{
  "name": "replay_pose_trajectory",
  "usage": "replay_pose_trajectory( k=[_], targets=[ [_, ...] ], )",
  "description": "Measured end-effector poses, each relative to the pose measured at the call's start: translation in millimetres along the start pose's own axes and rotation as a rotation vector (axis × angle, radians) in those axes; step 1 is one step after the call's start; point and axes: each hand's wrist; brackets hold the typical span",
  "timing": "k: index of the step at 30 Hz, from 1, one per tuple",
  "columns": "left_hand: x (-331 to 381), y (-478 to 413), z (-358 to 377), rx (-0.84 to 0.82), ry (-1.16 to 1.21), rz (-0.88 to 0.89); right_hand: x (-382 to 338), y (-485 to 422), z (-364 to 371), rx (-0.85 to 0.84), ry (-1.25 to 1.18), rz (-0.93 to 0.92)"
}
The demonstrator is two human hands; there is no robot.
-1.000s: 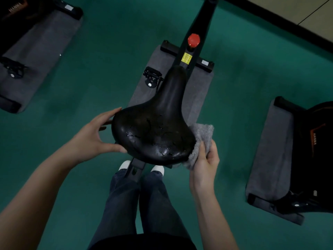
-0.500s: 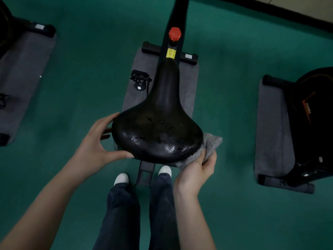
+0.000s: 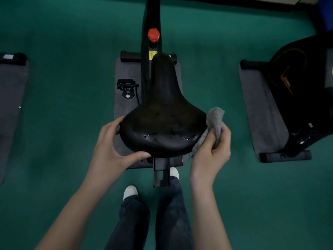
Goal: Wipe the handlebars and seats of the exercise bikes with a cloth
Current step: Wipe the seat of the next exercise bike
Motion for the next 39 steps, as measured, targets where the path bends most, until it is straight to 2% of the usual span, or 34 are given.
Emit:
replay_pose_trajectory(
  k=[4,5,8,12,14,16,18,23,27,29,32,34,36,39],
  targets=[
    [0,1,1,0.001,0.011,-0.006,-11,35,3,-0.177,0.084,-0.428],
    [1,1,1,-0.001,0.018,-0.007,-11,39,2,-0.217,0.089,-0.478],
    [3,2,1,-0.011,0.036,-0.003,-10,17,-2,-0.251,0.135,-0.428],
    [5,3,-1,-0.014,0.043,-0.032,-14,-17,3,-0.236,0.206,-0.182],
    [5,3,-1,-0.012,0.035,-0.041,-22,-5,6,-0.284,0.242,-0.278],
    [6,3,-2,-0.003,0.034,-0.042,-28,12,4,-0.417,0.264,-0.484],
    [8,3,-1,-0.002,0.039,-0.043,-27,6,0,-0.556,0.234,-0.595],
    [9,4,1,-0.009,0.057,-0.07,-29,-33,4,-0.554,0.238,-0.427],
    [7,4,4,-0.001,0.07,-0.087,-34,-4,-3,-0.708,0.173,-0.604],
    [6,4,4,0.002,0.075,-0.089,-35,-10,-6,-0.747,0.123,-0.604],
    [6,4,4,0.002,0.081,-0.092,-41,-43,2,-0.538,0.052,-0.42],
    [5,5,5,0.0,0.086,-0.099,-47,-65,14,-0.428,0.051,-0.394],
    [4,5,6,0.0,0.09,-0.107,-52,-73,28,-0.495,0.084,-0.391],
    [5,6,6,0.0,0.106,-0.107,-53,-63,39,-0.732,0.172,-0.451]
  ],
)
Point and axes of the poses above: each hand's wrist, its own y-axis away from the middle knuckle, its own z-axis out of the palm, x = y × z, and after that the axes turned 9 degrees about -z, right-handed
